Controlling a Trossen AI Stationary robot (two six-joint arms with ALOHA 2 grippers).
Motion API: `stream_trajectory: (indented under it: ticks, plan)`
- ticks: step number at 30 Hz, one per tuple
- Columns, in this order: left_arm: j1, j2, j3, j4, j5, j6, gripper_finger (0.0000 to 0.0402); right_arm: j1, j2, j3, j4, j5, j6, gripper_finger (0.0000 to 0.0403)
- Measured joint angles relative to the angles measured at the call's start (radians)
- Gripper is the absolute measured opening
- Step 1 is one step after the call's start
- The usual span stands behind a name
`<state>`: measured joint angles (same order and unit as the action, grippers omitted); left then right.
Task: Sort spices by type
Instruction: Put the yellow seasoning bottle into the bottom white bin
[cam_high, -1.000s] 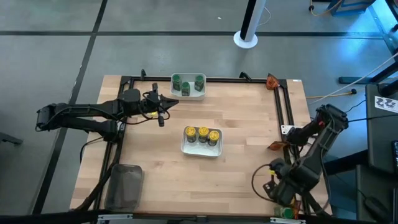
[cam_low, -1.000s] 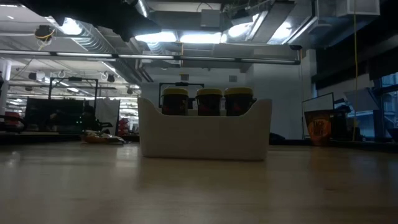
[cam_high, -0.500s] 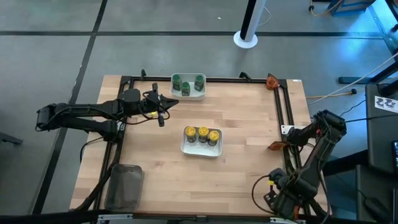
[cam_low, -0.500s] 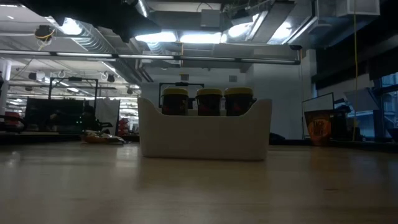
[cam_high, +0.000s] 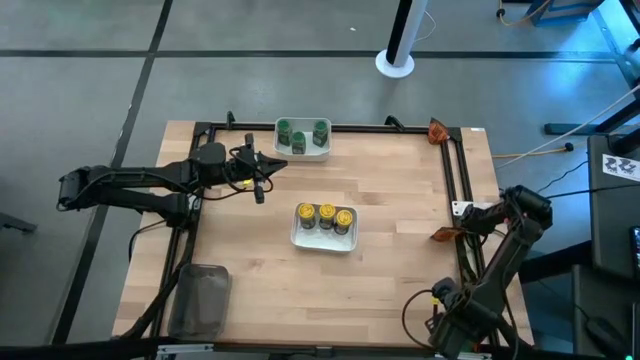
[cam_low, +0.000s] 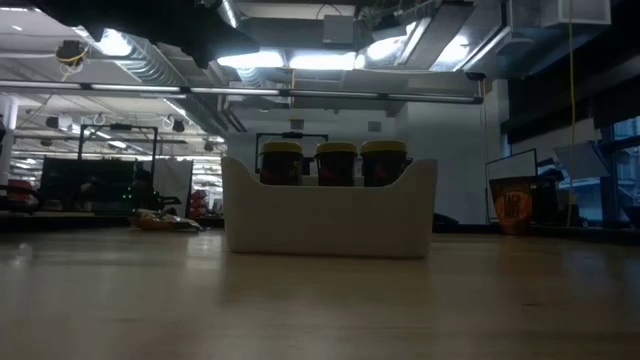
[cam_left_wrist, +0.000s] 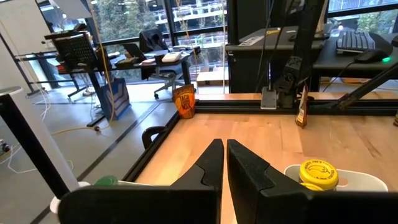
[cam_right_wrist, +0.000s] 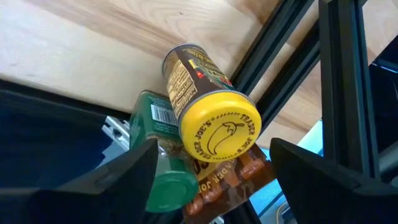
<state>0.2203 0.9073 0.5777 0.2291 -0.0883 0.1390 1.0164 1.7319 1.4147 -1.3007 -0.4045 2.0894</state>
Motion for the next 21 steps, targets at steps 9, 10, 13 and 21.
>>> stream_trajectory:
  ticks: [9, 10, 13, 21]
  plan:
    - [0.000, 0.000, 0.000, 0.000, 0.000, -0.001, 0.0008, -0.002, 0.035, -0.005, -0.011, -0.031, 0.006, 0.0308]
    - [0.000, 0.000, 0.000, 0.000, 0.000, -0.001, 0.0008, -0.002, 0.040, -0.005, -0.016, -0.031, 0.006, 0.0308]
    - [0.000, 0.000, 0.000, 0.000, 0.000, 0.000, 0.0008, -0.002, 0.053, -0.005, -0.026, -0.034, 0.007, 0.0308]
    - [0.000, 0.000, 0.000, 0.000, 0.000, -0.001, 0.0008, -0.002, 0.091, -0.005, -0.011, -0.031, -0.008, 0.0308]
